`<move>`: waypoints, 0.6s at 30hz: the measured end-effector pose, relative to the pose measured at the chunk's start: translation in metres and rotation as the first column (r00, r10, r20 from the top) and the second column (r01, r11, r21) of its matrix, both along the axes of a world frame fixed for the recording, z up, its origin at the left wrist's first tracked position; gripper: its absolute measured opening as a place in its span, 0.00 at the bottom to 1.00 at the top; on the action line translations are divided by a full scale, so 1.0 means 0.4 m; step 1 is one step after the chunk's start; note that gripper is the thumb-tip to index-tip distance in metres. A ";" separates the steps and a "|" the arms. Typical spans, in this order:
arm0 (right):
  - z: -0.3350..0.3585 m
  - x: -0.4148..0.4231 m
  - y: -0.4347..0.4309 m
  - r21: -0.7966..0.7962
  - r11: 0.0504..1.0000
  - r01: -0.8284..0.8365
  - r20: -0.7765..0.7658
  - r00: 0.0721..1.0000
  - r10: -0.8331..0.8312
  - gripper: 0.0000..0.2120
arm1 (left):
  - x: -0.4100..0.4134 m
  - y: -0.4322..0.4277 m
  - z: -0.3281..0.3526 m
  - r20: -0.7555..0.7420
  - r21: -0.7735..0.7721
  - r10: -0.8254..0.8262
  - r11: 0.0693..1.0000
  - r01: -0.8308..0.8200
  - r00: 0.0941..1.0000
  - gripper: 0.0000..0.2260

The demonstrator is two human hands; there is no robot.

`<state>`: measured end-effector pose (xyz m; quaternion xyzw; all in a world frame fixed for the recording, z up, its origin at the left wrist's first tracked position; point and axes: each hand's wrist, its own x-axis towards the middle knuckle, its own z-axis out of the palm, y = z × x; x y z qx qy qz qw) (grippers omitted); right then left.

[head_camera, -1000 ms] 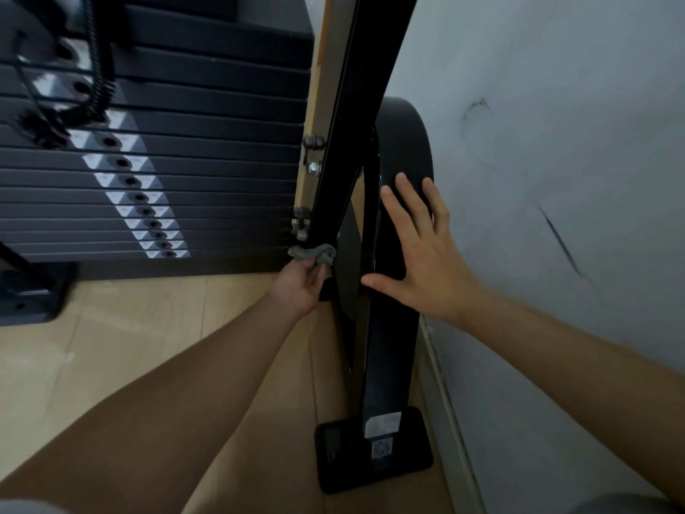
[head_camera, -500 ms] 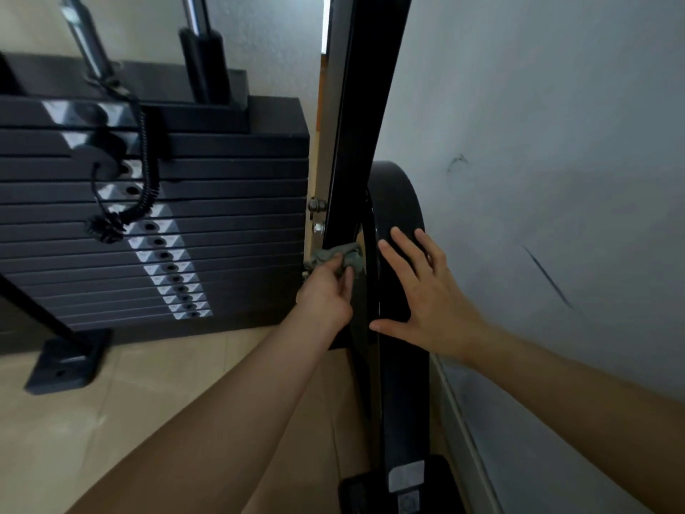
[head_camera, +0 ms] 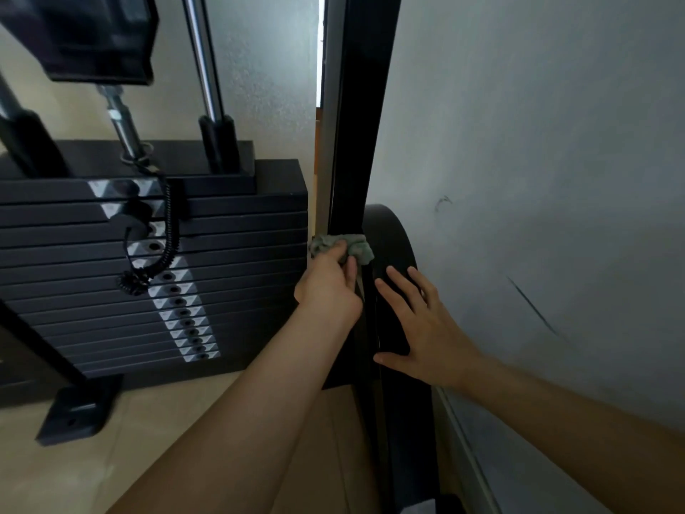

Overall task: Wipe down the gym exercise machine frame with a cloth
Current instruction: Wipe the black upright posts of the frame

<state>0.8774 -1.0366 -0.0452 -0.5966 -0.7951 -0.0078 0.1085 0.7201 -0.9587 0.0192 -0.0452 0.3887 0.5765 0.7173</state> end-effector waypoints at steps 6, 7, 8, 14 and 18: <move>0.005 0.004 -0.001 -0.037 0.999 0.004 0.025 1.000 -0.003 0.53 | -0.007 0.001 0.081 0.032 0.108 -0.031 0.994 0.028 0.999 0.15; 0.007 0.004 -0.003 -0.038 0.999 0.006 0.034 0.999 -0.005 0.53 | -0.011 0.000 0.094 0.024 0.124 -0.039 0.992 0.035 0.999 0.15; 0.009 0.004 -0.005 -0.035 0.999 0.005 0.038 0.999 -0.004 0.53 | -0.015 -0.001 0.106 0.016 0.141 -0.050 0.989 0.047 0.999 0.15; 0.000 0.008 -0.004 -0.029 1.000 -0.009 0.029 1.000 0.009 0.50 | -0.052 -0.005 0.204 -0.011 0.347 -0.158 0.925 0.152 0.987 0.16; 0.030 -0.002 0.000 -0.029 0.999 0.026 -0.218 0.975 -0.032 0.36 | -0.096 -0.013 0.292 -0.271 0.470 -0.200 0.826 0.310 0.942 0.10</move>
